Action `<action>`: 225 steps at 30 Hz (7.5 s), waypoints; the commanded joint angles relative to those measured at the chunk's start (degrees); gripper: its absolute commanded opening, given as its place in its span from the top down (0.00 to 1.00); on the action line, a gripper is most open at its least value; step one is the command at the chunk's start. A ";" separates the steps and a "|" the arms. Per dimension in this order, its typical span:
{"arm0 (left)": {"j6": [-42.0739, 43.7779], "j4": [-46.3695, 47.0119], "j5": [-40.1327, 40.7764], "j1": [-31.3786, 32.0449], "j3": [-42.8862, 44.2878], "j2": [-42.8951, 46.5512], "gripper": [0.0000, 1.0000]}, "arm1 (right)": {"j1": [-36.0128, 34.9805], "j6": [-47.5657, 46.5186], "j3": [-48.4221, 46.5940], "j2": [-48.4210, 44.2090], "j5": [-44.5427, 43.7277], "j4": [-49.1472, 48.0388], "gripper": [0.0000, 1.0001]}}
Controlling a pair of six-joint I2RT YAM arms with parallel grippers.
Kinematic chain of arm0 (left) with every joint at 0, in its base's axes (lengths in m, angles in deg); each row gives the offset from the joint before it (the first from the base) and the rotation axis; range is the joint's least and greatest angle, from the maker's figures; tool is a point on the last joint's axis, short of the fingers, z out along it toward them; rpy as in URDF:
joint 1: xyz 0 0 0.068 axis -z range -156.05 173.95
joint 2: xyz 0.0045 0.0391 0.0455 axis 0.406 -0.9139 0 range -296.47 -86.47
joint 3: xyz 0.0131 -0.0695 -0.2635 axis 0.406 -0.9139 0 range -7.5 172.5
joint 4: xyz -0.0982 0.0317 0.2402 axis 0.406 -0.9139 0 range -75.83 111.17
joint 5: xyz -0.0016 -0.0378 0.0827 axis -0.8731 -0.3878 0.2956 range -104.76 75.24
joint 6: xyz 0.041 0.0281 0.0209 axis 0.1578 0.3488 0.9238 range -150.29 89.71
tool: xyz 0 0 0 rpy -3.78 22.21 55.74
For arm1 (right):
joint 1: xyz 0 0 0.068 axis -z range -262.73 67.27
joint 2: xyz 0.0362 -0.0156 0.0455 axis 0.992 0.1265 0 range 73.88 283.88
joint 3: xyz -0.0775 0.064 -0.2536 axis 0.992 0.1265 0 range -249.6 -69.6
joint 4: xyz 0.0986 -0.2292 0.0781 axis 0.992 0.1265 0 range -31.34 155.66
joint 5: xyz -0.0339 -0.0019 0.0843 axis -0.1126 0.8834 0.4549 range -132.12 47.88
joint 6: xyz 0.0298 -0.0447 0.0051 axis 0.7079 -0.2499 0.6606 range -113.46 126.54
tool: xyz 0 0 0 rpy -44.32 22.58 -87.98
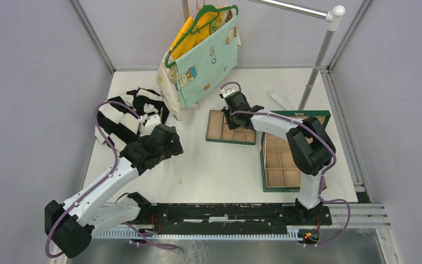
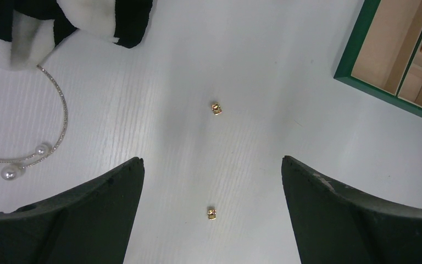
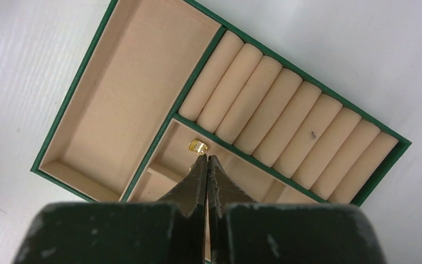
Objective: Organize the mixed jewelry
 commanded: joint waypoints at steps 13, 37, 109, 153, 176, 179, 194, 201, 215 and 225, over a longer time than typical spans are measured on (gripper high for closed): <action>-1.17 0.29 0.15 0.18 1.90 -1.11 0.00 | -0.11 -0.86 -1.26 -2.84 0.00 -2.89 0.77; 5.84 -4.27 -21.14 -36.62 6.32 -3.72 0.00 | -25.21 1.59 -10.07 5.59 1.08 -5.90 0.56; 8.11 4.43 -18.78 -24.75 1.37 -3.23 0.00 | -18.88 2.73 6.91 -10.25 -9.96 -7.20 0.72; -2.14 9.38 -4.15 -3.16 7.28 -37.09 0.72 | -18.87 2.83 19.71 -25.86 -20.98 -5.92 0.67; -1.28 7.37 -3.45 -0.83 8.52 -36.01 0.98 | -18.86 2.91 20.58 -27.19 -22.95 -5.74 0.70; -0.41 6.65 -4.04 1.40 10.41 -35.57 0.98 | -18.06 3.09 21.86 -29.23 -24.93 -5.45 0.71; 4.06 7.45 -13.87 12.02 34.19 -48.59 0.98 | -12.64 0.10 22.97 -52.32 -35.57 1.18 0.70; 4.63 11.10 -18.20 12.64 44.74 -58.37 0.98 | -12.64 -0.11 21.76 -56.27 -37.03 5.53 0.70; 3.34 17.40 -22.78 12.74 50.14 -66.88 0.94 | -12.64 -0.32 22.19 -57.57 -37.92 8.41 0.69; 4.78 16.72 -18.08 14.07 47.58 -60.44 0.52 | -12.62 0.38 23.07 -57.51 -37.58 8.36 0.69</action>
